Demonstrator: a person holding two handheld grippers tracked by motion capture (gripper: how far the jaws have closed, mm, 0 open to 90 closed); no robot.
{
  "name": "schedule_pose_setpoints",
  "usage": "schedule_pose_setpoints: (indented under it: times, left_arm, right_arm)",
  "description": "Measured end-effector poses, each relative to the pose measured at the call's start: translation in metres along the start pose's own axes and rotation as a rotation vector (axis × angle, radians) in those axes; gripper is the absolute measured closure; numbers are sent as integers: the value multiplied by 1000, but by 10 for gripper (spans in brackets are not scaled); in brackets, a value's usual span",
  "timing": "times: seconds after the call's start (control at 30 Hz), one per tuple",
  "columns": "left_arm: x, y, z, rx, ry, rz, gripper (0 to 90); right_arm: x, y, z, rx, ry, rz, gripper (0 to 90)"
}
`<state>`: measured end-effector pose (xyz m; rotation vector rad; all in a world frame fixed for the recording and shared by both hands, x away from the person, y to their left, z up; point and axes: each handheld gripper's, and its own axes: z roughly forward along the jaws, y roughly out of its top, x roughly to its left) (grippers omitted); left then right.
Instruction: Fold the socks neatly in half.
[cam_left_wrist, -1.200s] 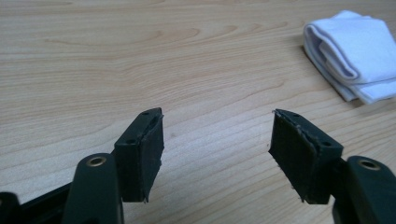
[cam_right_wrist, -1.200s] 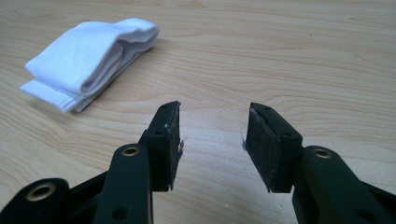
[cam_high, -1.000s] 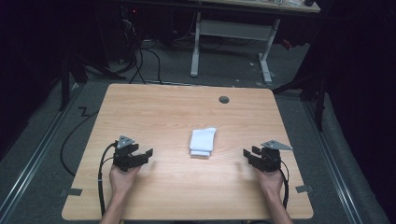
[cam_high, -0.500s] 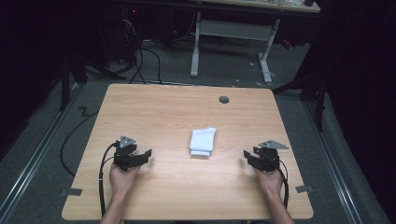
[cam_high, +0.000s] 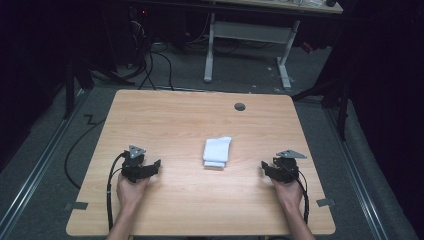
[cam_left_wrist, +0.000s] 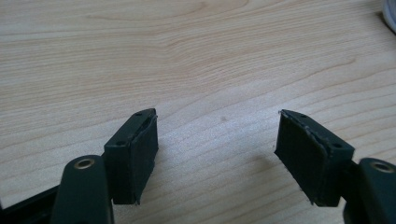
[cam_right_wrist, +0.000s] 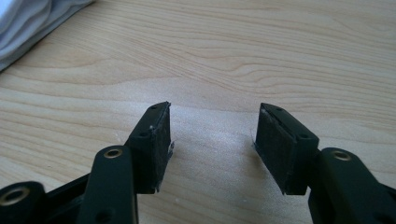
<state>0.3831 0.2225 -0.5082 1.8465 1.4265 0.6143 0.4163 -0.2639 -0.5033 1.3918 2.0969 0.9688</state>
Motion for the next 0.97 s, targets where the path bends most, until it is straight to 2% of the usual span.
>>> schedule_pose_setpoints:
  times: [0.17,0.3,0.37,0.97]
  left_arm:
    - [-2,0,1,2,15,14,303]
    - [-5,0,2,10,33,37,298]
    - [-6,0,2,14,45,47,294]
    - [-6,0,2,23,48,46,240]
  right_arm:
    - [0,-2,4,10,-3,2,416]
    - [2,-3,6,-4,-25,-28,379]
    - [2,-3,6,-4,-24,-25,376]
    - [2,-3,6,-2,-29,-19,361]
